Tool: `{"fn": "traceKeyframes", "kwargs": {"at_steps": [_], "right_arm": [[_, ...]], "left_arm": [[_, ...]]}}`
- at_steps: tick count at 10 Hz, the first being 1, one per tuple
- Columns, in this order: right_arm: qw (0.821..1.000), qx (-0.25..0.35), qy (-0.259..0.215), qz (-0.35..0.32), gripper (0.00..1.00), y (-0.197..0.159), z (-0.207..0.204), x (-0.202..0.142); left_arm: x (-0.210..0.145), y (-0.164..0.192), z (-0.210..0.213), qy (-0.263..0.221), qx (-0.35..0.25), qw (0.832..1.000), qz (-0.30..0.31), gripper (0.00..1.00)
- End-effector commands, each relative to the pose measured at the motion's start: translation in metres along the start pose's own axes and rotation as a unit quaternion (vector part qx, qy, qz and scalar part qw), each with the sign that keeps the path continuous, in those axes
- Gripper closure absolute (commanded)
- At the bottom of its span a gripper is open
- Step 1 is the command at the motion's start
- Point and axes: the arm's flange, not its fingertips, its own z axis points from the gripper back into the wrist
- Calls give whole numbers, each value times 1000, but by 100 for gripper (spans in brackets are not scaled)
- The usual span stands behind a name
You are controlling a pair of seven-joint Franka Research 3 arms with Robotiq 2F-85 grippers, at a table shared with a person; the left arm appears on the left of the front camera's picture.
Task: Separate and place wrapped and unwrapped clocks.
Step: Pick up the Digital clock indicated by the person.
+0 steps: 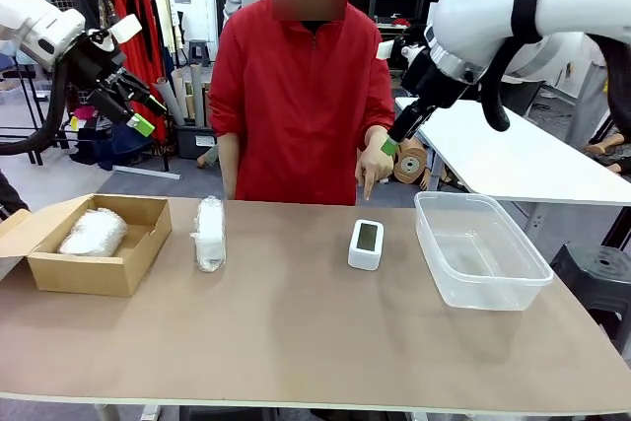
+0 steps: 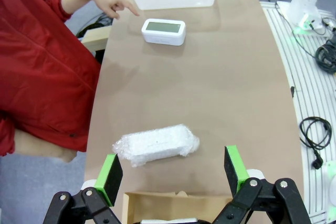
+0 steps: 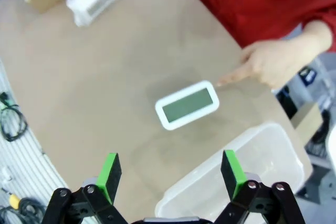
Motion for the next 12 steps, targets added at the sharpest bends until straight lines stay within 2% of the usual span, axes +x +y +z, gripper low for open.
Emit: {"fn": "traceKeyframes", "kwargs": {"at_steps": [1,2,3,7,8,9,10,11,12], "right_arm": [[999,-7,48,-12,0,-3,-15,14],[999,23,45,-8,0,-9,-17,14],[1000,-6,23,-4,0,-1,-12,0],[999,0,32,-4,0,-4,-16,3],[986,-85,46,-136,0,16,-35,18],[968,-88,74,-224,0,31,-52,26],[951,-77,103,-280,0,32,-60,33],[934,-132,116,-313,0,34,-77,32],[920,-145,96,-351,0,25,-89,32]], "left_arm": [[0,-2,1,5,-1,1000,0,0],[0,-2,1,5,-1,1000,0,0],[0,-2,1,5,-1,1000,0,0],[0,-2,1,5,-1,1000,0,0],[0,-2,1,5,-1,1000,0,0],[0,-2,1,5,-1,1000,0,0],[0,-2,1,5,-1,1000,0,0],[0,-2,1,5,-1,1000,0,0],[0,-2,1,5,-1,1000,0,0]]}}
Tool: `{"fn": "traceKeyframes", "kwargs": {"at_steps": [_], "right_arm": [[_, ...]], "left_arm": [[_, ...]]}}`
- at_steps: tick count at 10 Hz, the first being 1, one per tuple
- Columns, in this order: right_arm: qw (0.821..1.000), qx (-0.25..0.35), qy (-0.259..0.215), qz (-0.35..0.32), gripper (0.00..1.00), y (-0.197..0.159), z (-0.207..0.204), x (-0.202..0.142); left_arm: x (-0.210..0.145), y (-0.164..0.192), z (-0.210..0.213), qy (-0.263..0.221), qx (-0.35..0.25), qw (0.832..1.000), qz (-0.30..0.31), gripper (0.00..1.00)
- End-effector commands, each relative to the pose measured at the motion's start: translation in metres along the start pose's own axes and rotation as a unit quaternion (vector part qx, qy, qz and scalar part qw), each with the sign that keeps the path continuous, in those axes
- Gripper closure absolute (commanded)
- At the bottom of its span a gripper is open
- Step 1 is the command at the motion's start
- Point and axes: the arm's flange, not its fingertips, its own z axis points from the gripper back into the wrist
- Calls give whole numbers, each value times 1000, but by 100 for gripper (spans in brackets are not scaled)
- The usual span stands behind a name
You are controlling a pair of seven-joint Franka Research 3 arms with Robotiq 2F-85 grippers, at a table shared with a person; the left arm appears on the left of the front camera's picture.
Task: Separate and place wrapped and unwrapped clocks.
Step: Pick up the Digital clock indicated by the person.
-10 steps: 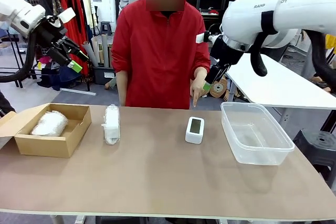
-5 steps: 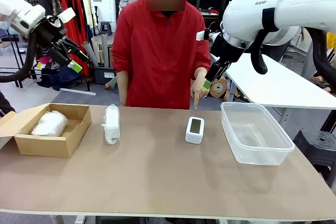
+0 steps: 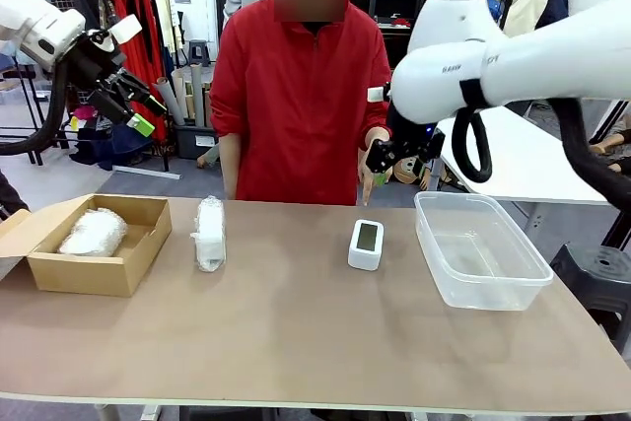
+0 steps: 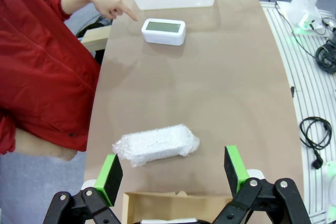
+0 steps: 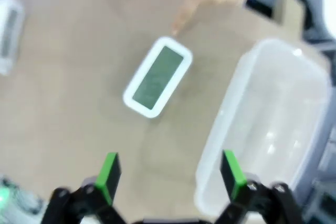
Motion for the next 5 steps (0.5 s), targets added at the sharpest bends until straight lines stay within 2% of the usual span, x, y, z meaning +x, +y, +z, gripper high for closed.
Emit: {"fn": "traceKeyframes", "kwargs": {"at_steps": [1,2,4,5], "right_arm": [[996,-18,-8,-86,0,24,-14,18],[988,-22,-6,-150,0,25,-32,19],[978,-51,-10,-201,0,28,-52,21],[979,-35,-3,-200,0,27,-55,21]], "left_arm": [[0,-2,1,5,-1,1000,-1,0],[0,-2,1,5,-1,1000,-1,0],[0,-2,1,5,-1,1000,-1,0],[0,-2,1,5,-1,1000,-1,0]]}}
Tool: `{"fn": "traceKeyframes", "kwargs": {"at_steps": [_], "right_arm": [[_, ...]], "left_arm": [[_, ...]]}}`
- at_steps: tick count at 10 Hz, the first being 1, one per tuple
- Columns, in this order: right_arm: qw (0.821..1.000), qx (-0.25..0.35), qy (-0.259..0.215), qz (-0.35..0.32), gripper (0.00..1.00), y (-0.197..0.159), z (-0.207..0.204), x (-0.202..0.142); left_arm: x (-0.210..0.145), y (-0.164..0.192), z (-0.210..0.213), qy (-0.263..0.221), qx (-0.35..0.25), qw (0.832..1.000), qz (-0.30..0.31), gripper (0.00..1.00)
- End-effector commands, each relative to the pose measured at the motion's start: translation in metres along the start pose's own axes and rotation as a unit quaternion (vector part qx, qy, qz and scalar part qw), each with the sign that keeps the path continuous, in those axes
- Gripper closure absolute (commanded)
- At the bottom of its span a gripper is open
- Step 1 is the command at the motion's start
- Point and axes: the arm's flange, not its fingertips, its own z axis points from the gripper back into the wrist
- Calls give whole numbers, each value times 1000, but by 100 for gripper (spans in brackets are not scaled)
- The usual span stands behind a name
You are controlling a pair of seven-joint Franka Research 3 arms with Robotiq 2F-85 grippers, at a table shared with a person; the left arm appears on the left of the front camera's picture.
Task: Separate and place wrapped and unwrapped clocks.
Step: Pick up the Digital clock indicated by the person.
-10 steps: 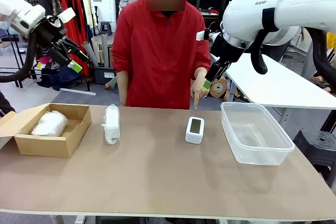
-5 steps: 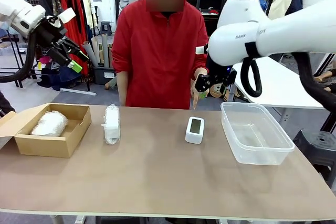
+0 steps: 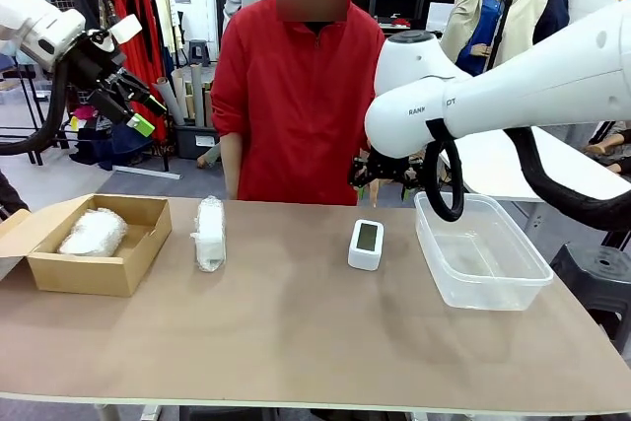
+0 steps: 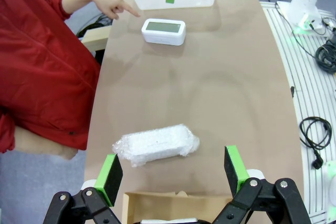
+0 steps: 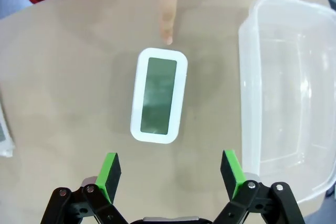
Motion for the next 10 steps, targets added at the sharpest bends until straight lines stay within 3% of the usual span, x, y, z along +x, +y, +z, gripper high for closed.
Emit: {"fn": "traceKeyframes", "kwargs": {"at_steps": [1,5,6,8,10], "right_arm": [[1000,3,-2,16,0,-1,8,-1],[1000,1,-1,5,0,1,3,-1],[997,18,15,-68,0,4,-12,5],[996,22,1,-89,0,7,-39,13],[994,25,19,-104,0,8,-59,16]], "left_arm": [[0,-2,1,5,-1,1000,-1,0],[0,-2,1,5,-1,1000,-1,0],[0,-2,1,5,-1,1000,-1,0],[0,-2,1,5,-1,1000,-1,0],[0,-2,1,5,-1,1000,-1,0]]}}
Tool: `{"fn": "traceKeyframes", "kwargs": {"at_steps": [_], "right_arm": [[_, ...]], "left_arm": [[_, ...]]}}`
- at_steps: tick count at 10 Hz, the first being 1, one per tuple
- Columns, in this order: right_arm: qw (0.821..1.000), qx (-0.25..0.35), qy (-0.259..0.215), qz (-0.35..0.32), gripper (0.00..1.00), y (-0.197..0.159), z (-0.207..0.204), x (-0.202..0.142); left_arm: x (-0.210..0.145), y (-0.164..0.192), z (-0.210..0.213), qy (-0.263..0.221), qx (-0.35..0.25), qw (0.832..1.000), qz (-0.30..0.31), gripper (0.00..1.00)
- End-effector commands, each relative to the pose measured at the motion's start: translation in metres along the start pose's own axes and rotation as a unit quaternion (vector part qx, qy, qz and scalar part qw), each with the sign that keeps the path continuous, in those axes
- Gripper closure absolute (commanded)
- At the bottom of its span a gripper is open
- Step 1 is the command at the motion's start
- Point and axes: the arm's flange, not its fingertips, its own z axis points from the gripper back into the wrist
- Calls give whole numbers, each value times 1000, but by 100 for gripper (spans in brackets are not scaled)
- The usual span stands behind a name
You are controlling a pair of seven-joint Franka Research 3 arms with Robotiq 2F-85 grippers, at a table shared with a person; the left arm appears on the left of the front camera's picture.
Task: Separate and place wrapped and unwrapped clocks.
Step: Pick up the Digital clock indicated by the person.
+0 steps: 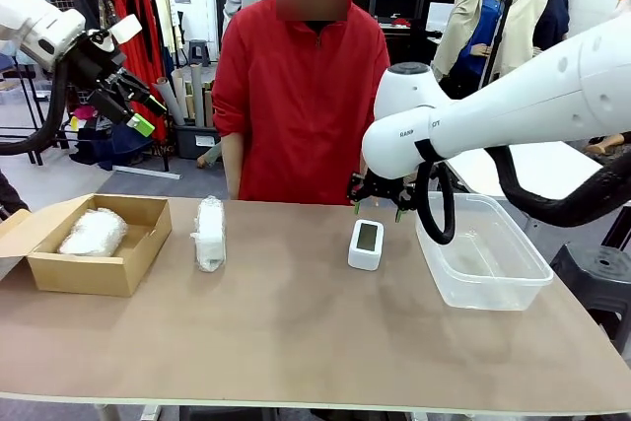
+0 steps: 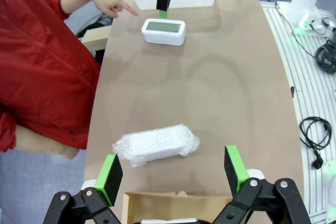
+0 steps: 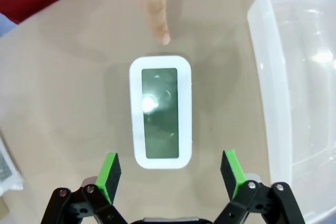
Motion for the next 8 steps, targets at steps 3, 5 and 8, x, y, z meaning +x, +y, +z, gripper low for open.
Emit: {"fn": "traceKeyframes", "kwargs": {"at_steps": [3,5,8], "right_arm": [[1000,-11,7,-14,0,13,-27,6],[1000,-12,15,-13,0,12,-42,12],[999,-7,36,-15,0,12,-61,9]], "left_arm": [[0,-2,1,5,-1,1000,-1,0],[0,-2,1,5,-1,1000,-1,0],[0,-2,1,5,-1,1000,-1,0]]}}
